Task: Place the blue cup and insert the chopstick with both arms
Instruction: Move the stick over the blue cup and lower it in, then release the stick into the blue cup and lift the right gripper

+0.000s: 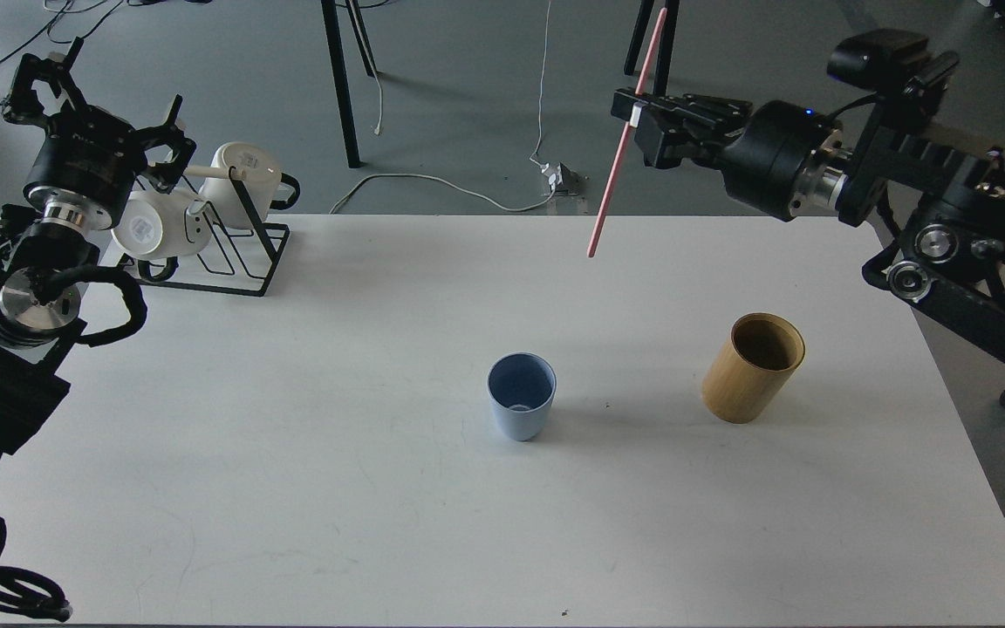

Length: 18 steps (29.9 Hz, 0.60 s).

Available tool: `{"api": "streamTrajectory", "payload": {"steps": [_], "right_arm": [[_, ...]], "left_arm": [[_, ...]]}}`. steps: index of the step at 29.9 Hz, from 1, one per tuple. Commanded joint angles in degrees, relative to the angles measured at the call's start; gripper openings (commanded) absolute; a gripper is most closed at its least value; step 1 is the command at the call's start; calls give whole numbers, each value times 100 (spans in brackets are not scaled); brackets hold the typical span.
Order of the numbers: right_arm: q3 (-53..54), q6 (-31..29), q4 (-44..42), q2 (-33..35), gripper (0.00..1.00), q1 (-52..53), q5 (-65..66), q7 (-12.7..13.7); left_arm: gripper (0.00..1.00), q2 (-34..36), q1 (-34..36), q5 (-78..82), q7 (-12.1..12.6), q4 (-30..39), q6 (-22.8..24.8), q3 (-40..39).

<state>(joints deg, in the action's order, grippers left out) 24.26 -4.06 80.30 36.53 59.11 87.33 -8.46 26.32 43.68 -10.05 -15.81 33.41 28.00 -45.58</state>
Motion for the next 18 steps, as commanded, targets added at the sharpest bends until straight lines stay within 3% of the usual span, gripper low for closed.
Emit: {"api": "streamTrajectory", "payload": {"steps": [1, 7, 18], "right_arm": [[-535, 1, -181, -470, 1, -48, -14, -7], [-712, 19, -612, -1068, 1, -259, -14, -7], [-703, 72, -840, -1473, 1, -875, -5, -15]], "left_arm": [[99, -13, 26, -6, -1, -2, 0, -12], [99, -57, 35, -6, -1, -2, 0, -21], [99, -48, 35, -6, -1, -2, 0, -21]]}}
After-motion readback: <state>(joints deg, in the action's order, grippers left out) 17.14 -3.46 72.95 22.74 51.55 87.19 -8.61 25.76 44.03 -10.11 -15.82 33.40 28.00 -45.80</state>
